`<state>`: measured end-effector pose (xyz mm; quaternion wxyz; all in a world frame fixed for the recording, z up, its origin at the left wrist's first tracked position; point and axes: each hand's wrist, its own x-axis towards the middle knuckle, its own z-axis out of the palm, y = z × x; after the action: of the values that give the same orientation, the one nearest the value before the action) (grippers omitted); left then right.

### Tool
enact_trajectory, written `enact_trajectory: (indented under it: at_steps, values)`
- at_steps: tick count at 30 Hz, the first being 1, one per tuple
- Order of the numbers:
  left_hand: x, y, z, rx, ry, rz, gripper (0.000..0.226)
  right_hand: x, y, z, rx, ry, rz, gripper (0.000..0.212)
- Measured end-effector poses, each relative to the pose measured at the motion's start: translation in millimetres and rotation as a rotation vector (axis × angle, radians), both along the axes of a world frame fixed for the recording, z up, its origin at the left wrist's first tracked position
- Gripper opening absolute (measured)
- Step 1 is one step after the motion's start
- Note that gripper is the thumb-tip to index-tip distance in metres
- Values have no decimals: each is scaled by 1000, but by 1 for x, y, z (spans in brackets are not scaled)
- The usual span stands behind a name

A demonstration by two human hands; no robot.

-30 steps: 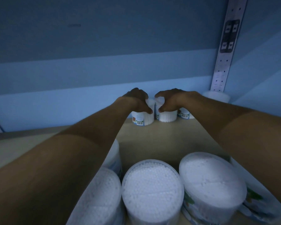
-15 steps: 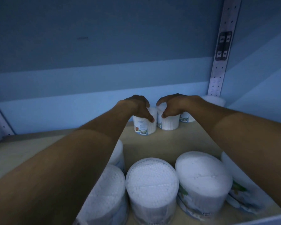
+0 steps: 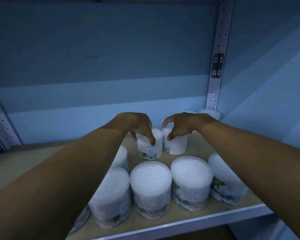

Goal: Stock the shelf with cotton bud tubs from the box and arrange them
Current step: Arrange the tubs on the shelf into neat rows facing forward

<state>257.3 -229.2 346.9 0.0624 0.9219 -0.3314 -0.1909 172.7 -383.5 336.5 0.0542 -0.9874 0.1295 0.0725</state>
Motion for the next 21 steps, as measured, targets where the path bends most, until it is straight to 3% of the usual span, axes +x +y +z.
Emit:
enact_trajectory:
  at_steps: [21]
  values:
    - [-17, 10, 7, 89, -84, -44, 94, -26, 11, 18, 83, 18, 2, 69]
